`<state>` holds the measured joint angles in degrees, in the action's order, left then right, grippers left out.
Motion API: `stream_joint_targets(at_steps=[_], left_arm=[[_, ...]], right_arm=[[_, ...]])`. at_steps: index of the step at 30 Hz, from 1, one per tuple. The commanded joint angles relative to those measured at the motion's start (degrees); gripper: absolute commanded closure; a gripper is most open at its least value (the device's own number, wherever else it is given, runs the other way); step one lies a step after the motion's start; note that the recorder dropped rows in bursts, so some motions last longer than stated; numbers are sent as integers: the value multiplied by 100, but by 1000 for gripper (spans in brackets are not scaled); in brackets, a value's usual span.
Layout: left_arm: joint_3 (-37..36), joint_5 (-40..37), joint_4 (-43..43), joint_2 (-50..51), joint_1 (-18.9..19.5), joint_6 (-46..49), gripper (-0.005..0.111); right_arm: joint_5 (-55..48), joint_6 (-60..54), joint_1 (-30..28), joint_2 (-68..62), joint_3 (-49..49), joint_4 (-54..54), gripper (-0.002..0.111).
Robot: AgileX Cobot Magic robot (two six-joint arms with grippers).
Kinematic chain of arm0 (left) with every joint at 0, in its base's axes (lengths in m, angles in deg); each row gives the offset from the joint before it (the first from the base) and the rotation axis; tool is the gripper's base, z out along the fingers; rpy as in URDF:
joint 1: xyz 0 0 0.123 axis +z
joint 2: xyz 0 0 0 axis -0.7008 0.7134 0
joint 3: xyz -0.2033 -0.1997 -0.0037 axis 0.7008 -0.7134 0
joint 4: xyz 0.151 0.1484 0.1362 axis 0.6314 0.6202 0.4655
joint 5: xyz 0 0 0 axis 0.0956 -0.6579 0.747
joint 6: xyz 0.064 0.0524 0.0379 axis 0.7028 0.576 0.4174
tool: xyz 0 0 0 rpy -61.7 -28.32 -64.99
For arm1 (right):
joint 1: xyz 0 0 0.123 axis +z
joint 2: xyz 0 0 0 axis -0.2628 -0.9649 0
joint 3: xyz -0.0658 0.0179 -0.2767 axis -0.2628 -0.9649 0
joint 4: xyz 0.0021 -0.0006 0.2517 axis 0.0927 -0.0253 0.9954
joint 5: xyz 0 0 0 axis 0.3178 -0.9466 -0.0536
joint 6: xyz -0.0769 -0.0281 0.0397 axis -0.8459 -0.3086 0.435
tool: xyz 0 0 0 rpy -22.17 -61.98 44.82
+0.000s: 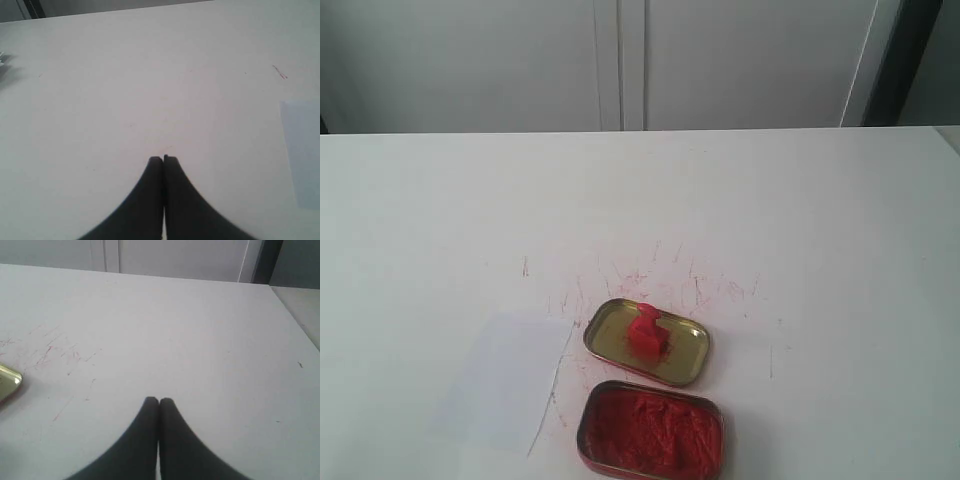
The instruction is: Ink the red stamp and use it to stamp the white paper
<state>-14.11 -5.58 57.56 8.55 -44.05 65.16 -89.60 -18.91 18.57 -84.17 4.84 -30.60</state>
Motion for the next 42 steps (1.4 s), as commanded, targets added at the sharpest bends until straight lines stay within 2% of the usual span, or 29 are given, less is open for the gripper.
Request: stream_joint_targets(at_steps=[1, 16, 42], left_arm=[[-10, 0, -33, -2, -3, -22, 107], [-10, 0, -33, -2, -3, -22, 107], [-10, 0, -33, -2, -3, -22, 107]], right_arm=[[134, 4, 9, 24, -40, -22, 108], [2238, 4, 9, 24, -40, -22, 108], [2718, 4, 9, 24, -40, -22, 108]])
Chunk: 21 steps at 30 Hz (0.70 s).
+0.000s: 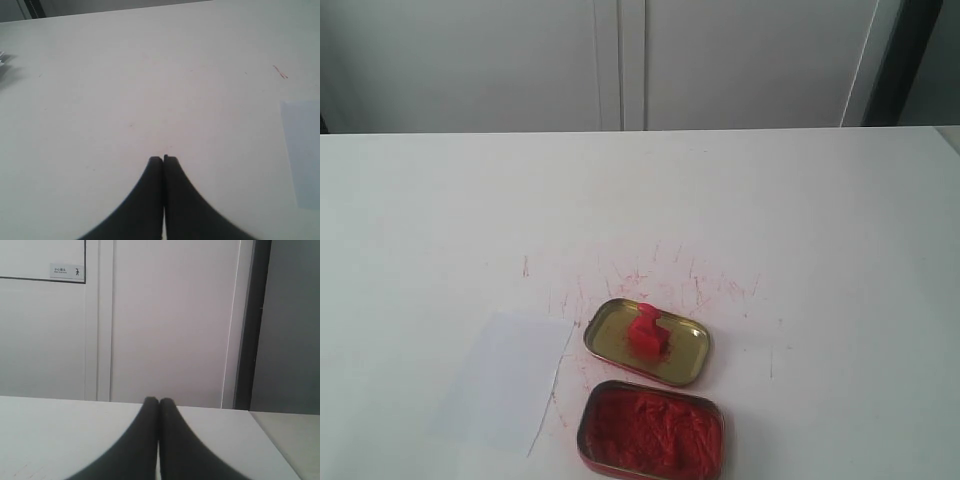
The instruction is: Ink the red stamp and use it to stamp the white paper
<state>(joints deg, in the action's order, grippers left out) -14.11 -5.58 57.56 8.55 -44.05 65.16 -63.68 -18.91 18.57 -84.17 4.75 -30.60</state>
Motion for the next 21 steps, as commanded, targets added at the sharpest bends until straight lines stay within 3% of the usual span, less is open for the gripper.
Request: stream_joint_targets(at_steps=[1, 4, 9, 21], left_arm=[[-10, 0, -33, -2, -3, -22, 107], [-10, 0, -33, -2, -3, -22, 107], [-10, 0, -33, -2, -3, -22, 107], [-10, 0, -33, -2, -3, -22, 107]], right_arm=[[125, 4, 9, 24, -30, -22, 108], [26, 4, 9, 24, 180, -22, 108], [-1133, 4, 9, 24, 750, -12, 108], [-1594, 4, 9, -1296, 1751, -12, 108]])
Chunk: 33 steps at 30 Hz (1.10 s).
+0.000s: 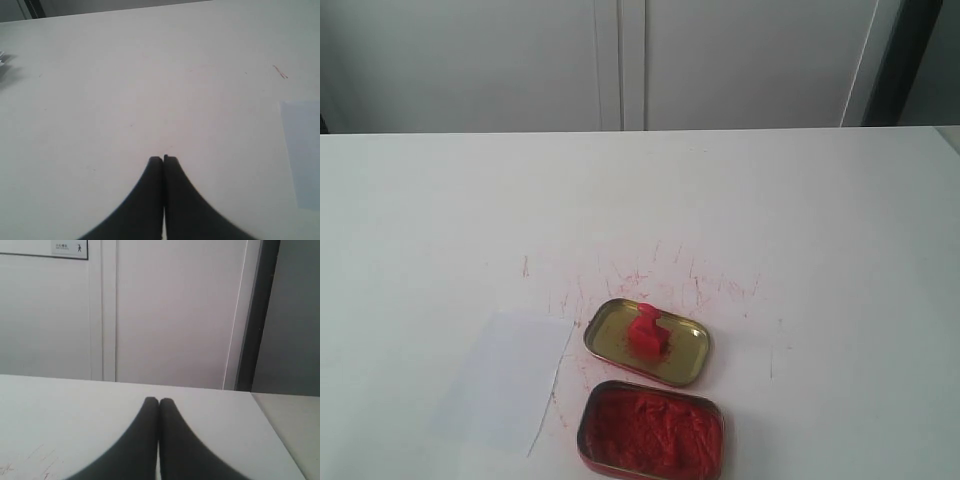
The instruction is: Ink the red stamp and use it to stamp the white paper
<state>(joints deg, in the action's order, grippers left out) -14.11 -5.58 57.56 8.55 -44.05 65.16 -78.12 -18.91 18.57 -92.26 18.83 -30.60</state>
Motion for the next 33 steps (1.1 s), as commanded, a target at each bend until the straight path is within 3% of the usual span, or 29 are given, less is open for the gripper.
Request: stream_joint_targets(at_steps=[1, 11, 24, 33], left_arm=[[-10, 0, -33, -2, -3, -22, 107], [-10, 0, -33, -2, -3, -22, 107], [-10, 0, -33, -2, -3, -22, 107], [-10, 0, -33, -2, -3, -22, 107]], right_arm=[[-278, 4, 9, -609, 451, -12, 108], [-1911, 20, 9, -2374, 1723, 542, 108], [-2684, -565, 43, -4323, 2879, 1457, 108], [-2660, -626, 1228, -5847, 3619, 1495, 108]])
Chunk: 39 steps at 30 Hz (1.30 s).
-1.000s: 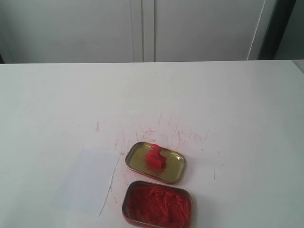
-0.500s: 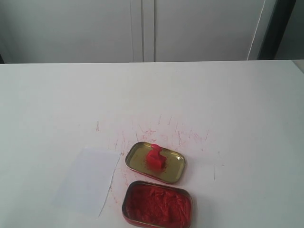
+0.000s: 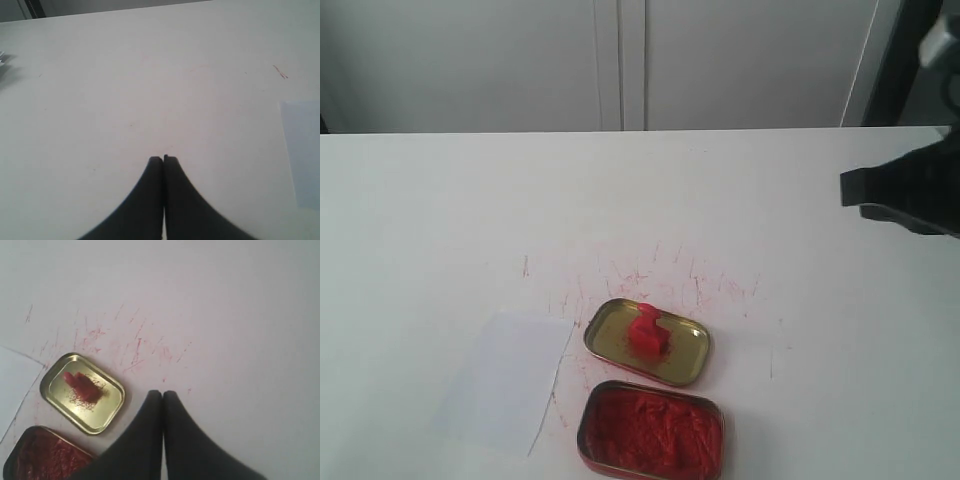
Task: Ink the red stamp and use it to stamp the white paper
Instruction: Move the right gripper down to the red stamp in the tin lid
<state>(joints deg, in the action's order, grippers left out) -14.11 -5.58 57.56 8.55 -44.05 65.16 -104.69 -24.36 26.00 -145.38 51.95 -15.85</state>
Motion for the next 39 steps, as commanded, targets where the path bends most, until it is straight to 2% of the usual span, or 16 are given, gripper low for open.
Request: stream_joint_targets(at_steps=[1, 11, 22, 29, 36, 39], left_arm=[[-10, 0, -33, -2, -3, -22, 107], [-10, 0, -33, -2, -3, -22, 107], [-10, 0, -33, -2, -3, -22, 107], [-10, 0, -33, -2, -3, -22, 107], [-10, 0, -33, -2, -3, -22, 107], [-10, 0, -33, -2, -3, -22, 107]], right_arm=[[-4, -91, 590, -658, 382, 19, 108], [-23, -91, 1614, -2069, 1257, -213, 108], [-326, -417, 2308, -3199, 1846, -362, 108], [-517, -669, 2583, -3803, 2278, -744, 108], [-790, -669, 2596, -4296, 2794, -881, 108], [-926, -845, 2606, -4466, 2943, -890, 101]])
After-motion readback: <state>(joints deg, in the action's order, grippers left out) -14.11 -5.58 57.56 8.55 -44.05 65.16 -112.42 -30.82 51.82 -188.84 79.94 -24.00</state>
